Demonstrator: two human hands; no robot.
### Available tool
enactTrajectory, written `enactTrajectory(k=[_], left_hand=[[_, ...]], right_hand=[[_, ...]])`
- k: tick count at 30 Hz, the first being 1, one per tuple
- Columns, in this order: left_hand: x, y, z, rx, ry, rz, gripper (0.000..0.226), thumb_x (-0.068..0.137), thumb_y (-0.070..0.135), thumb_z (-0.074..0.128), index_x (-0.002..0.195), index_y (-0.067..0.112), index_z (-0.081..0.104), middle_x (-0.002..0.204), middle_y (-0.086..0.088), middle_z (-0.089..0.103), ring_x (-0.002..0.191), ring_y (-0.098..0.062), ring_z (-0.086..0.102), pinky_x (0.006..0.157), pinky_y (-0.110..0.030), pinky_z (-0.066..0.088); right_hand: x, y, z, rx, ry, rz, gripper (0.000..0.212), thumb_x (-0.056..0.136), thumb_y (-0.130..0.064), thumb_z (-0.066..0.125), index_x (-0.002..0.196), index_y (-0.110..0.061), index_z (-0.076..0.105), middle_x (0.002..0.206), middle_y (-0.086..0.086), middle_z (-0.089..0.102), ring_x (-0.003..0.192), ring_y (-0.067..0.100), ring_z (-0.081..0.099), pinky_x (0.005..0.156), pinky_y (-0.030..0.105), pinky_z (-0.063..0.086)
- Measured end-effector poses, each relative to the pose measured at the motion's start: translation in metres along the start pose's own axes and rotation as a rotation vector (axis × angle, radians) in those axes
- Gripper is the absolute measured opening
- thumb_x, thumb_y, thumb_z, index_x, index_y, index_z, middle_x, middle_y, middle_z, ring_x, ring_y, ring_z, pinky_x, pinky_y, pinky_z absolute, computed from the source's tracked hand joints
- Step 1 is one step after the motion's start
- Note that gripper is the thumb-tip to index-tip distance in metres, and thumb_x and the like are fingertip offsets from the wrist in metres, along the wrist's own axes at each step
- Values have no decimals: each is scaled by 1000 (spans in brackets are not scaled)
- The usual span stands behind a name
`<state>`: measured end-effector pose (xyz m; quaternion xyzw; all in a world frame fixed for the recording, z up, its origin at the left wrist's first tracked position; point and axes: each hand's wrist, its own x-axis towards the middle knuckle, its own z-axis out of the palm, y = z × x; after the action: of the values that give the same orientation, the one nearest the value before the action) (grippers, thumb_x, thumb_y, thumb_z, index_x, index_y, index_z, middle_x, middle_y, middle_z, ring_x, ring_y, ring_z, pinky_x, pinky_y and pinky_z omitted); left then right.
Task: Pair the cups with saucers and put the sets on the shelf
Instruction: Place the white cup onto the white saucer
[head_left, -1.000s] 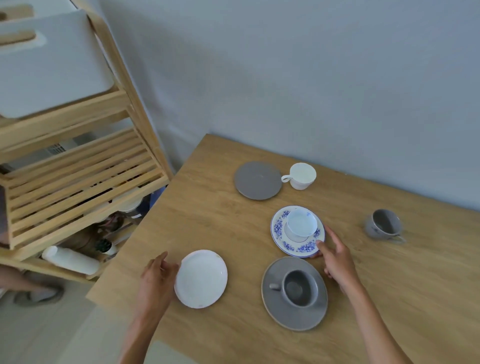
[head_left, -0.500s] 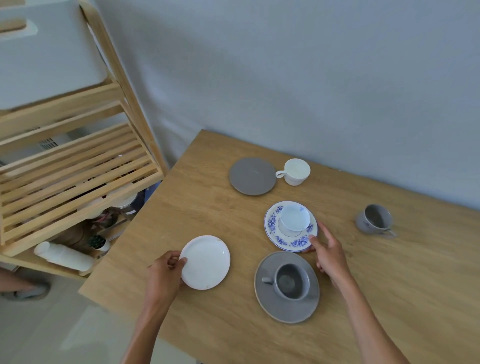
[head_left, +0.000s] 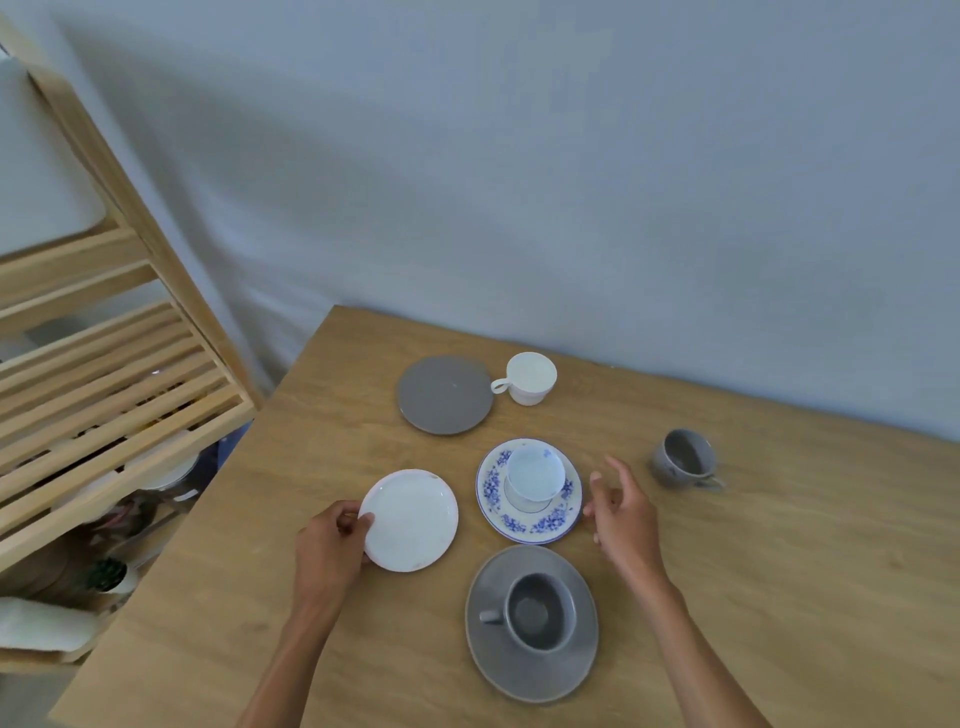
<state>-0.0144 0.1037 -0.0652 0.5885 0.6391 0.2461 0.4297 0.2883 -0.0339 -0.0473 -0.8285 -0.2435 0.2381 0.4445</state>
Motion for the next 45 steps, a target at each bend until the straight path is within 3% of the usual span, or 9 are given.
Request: enactTrajectory(k=[4, 8, 11, 14, 18, 22, 27, 36, 45], left_hand=[[7, 6, 9, -15, -17, 10, 9, 89, 13, 68, 96, 14, 73, 81, 0, 72, 74, -18, 71, 68, -44, 63], [12, 9, 15, -20, -35, 29, 11, 90, 12, 68, 100, 13, 73, 83, -1, 72, 75, -16, 71, 63, -37, 63], [17, 12, 18, -35, -49, 43, 12, 90, 11, 68, 100, 14, 73, 83, 0, 72, 75, -12, 70, 63, -37, 64], [22, 12, 21, -43, -57, 48, 12, 90, 10, 68, 100, 15, 73, 83, 0, 72, 76, -12, 69, 64, -40, 64], [26, 10, 24, -46, -47, 51, 12, 89, 11, 69, 100, 16, 73, 82, 3, 73, 76, -13, 70, 64, -40, 64], [28, 7, 25, -55, -41, 62, 13, 89, 11, 70, 101, 15, 74, 81, 2, 73, 75, -15, 70, 61, -35, 63], [29, 4, 26, -73, -50, 61, 14, 90, 11, 69, 103, 14, 75, 83, 0, 74, 76, -18, 71, 53, -24, 60], [24, 9, 22, -140, -65, 72, 14, 91, 10, 68, 97, 20, 74, 83, 0, 75, 76, -19, 72, 52, -16, 56], [18, 9, 17, -128, -94, 89, 15, 91, 9, 68, 102, 16, 76, 83, 2, 74, 73, -14, 72, 56, -22, 60]], right_hand=[[31, -21, 2, -99, -9, -134, 37, 99, -42, 54, 136, -40, 50, 87, -5, 68, 65, 22, 65, 77, 47, 59], [67, -50, 12, -179, -62, -217, 45, 95, -49, 58, 139, -48, 46, 113, -8, 69, 89, 22, 69, 92, 44, 55], [88, -69, 20, -254, -102, -211, 68, 89, -49, 68, 150, -39, 38, 140, -1, 60, 129, 19, 56, 106, 38, 44], [105, -78, 29, -248, -154, -140, 94, 77, -55, 77, 155, -32, 31, 154, -1, 48, 142, 18, 44, 114, 40, 38], [120, -81, 41, -228, -217, -103, 106, 67, -61, 81, 155, -31, 31, 155, -5, 47, 144, 16, 41, 116, 41, 37], [125, -85, 48, -161, -231, -129, 91, 70, -50, 86, 148, -28, 46, 143, -8, 56, 131, 8, 48, 101, 24, 36], [127, -86, 50, -157, -217, -159, 80, 69, -43, 89, 140, -27, 55, 116, -18, 58, 115, 4, 53, 93, 21, 36], [98, -92, 43, -165, -129, -253, 82, 63, -57, 88, 136, -34, 58, 128, -17, 66, 119, 4, 58, 101, 29, 49], [21, -102, 45, -242, -271, -330, 87, 61, -66, 83, 139, -40, 53, 127, -17, 66, 119, 4, 59, 100, 31, 50]])
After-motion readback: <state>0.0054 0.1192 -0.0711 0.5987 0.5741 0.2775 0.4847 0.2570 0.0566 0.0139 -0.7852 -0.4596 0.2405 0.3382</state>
